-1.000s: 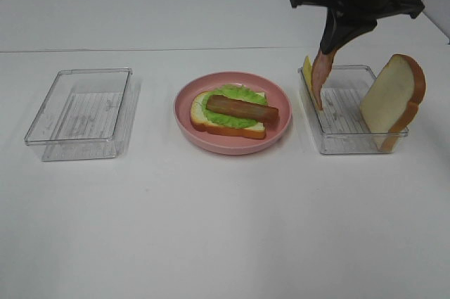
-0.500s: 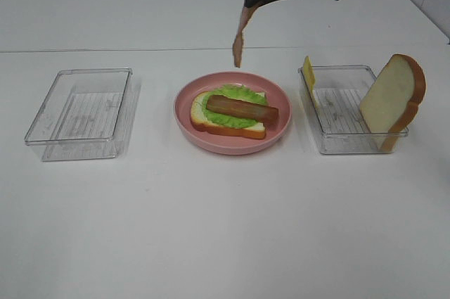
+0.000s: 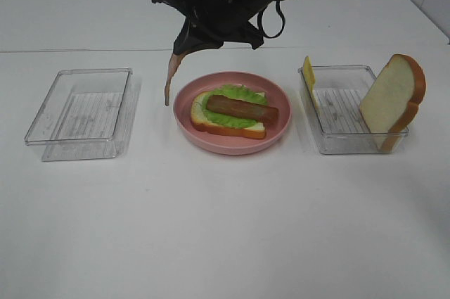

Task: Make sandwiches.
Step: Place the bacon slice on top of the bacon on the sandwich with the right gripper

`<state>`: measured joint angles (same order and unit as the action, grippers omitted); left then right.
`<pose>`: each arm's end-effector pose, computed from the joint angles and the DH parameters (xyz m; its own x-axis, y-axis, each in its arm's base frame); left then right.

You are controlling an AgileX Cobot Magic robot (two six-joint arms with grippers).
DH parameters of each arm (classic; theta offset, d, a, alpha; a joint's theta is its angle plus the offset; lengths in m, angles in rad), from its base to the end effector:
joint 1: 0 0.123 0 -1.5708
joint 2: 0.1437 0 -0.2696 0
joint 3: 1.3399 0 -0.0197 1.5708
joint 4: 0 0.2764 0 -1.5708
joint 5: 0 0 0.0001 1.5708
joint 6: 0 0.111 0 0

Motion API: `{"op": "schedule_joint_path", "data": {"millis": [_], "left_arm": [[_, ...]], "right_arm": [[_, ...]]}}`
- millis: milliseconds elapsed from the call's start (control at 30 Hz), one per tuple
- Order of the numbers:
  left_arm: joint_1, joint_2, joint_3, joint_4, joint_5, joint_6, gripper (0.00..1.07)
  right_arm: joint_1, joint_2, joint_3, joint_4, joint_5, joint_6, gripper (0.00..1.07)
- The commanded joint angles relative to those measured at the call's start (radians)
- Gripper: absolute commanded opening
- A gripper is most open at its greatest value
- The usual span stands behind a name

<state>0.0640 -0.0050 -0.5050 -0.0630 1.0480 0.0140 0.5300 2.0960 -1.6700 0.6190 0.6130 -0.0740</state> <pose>0.0505 -0.0028 0.2837 -0.4337 -0.0453 -0.8999 -0.0224 0.9990 -0.0395 0.4150 0.2861 0.1819 -0.8785 -0.0360 -0.4763 -0.3112 0.7997 0.5134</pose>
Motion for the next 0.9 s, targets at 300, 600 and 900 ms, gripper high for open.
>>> {"op": "schedule_joint_path", "data": {"millis": [300, 600, 900], "left_arm": [[-0.003, -0.018, 0.006, -0.001, -0.014, -0.003, 0.98], [-0.003, -0.018, 0.006, -0.001, -0.014, -0.003, 0.98], [-0.003, -0.018, 0.006, -0.001, -0.014, -0.003, 0.98]], "right_arm": [[0.000, 0.059, -0.011, -0.118, -0.017, -0.022, 0.00], [-0.001, 0.059, -0.011, -0.315, -0.008, 0.044, 0.00], [-0.001, 0.059, -0.011, -0.521, 0.021, 0.156, 0.00]]}}
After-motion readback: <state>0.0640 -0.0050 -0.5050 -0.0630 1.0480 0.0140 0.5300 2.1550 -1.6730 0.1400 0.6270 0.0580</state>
